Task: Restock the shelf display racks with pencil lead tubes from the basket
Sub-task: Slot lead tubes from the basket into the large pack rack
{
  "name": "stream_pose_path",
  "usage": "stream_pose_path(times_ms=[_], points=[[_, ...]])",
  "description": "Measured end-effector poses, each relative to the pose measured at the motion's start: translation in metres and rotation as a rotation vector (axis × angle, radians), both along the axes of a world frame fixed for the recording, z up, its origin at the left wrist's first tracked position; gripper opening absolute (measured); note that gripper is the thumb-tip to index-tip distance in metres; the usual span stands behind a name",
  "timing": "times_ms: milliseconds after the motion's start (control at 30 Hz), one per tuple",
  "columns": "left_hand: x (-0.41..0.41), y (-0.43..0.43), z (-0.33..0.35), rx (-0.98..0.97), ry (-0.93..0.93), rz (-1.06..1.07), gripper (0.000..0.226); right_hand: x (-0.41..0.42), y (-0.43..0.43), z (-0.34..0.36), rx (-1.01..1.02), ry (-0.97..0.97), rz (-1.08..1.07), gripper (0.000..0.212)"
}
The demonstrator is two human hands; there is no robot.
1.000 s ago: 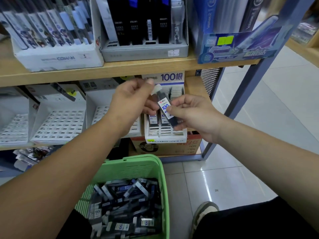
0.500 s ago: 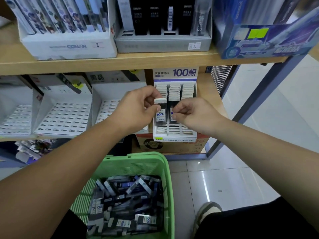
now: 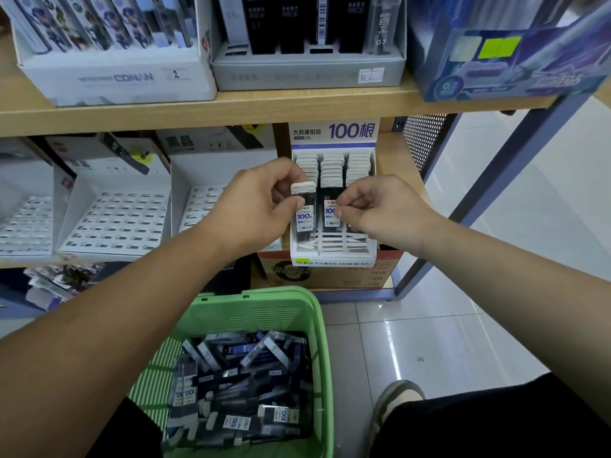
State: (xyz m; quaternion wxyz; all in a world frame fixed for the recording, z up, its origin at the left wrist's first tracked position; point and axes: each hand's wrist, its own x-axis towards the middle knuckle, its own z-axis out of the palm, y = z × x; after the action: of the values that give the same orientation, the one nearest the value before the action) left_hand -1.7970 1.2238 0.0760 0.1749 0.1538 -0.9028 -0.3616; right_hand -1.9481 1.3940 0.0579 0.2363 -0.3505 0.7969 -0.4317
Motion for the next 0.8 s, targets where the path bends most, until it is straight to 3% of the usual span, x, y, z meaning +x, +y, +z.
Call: stream_pose_path(times_ms=[800], points=[[-0.01, 0.014, -0.004, -0.128, 0.014, -0.005, 0.019, -0.003, 0.008, 0.003, 0.034, -0.036, -0.009, 0.009]])
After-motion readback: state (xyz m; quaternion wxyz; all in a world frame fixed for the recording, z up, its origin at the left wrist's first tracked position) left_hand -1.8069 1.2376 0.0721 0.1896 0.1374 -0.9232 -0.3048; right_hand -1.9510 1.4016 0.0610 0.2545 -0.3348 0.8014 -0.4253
